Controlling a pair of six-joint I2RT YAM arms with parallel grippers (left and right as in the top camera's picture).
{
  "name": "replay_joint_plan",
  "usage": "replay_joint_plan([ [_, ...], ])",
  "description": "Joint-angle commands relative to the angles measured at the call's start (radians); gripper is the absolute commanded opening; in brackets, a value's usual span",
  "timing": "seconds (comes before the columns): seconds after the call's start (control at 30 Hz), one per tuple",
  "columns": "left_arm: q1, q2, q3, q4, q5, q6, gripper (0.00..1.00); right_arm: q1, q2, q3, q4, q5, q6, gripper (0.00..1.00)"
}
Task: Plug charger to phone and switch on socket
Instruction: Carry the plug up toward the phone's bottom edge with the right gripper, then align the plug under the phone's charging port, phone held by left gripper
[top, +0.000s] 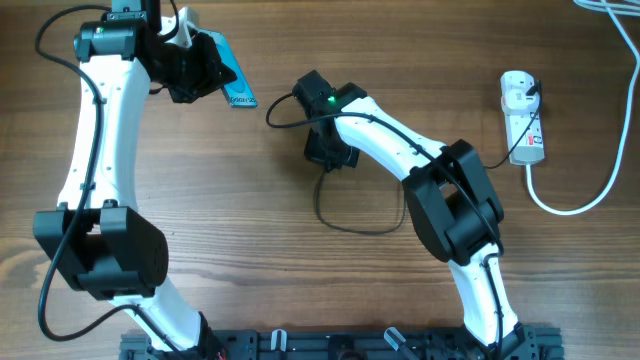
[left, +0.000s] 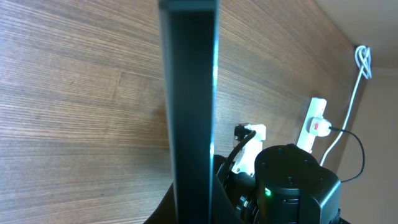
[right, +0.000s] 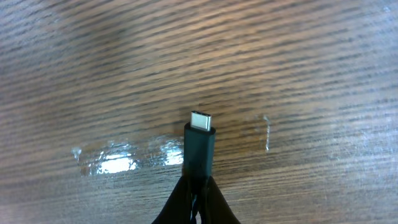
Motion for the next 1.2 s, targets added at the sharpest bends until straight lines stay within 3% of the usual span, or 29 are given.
replay_joint_plan([
  [0.0, 0.002, -0.005, 0.007, 0.037, 0.138, 0.118, 0.04, 0.002, -0.048, -0.031, 0.009, -0.030, -0.129, 0.04],
  [0.2, 0.002, -0.005, 0.007, 0.205, 0.418, 0.126, 0.04, 0.003, -0.315, -0.032, 0.001, -0.227, -0.327, 0.04],
  [0.33, 0.002, -0.005, 0.007, 0.325, 0.610, 0.121, 0.04, 0.002, -0.461, -0.032, -0.063, -0.240, -0.343, 0.04],
  [0.53, 0.000, -0.005, 0.007, 0.362, 0.746, 0.124, 0.04, 0.034, -0.544, -0.032, -0.109, -0.342, -0.483, 0.04],
  [0.63, -0.006, -0.005, 0.007, 0.352, 0.834, 0.183, 0.04, 0.057, -0.544, -0.032, -0.089, -0.370, -0.480, 0.05],
  [0.77, -0.024, -0.005, 0.007, 0.296, 0.829, 0.257, 0.04, 0.062, -0.566, -0.031, -0.027, -0.377, -0.447, 0.04],
  [0.93, -0.054, -0.005, 0.007, 0.201, 0.645, 0.293, 0.04, 0.075, -0.618, -0.031, -0.048, -0.250, -0.447, 0.04],
  [1.17, -0.107, -0.005, 0.007, 0.195, 0.647, 0.309, 0.04, 0.092, -0.622, -0.031, -0.029, -0.158, -0.423, 0.04],
])
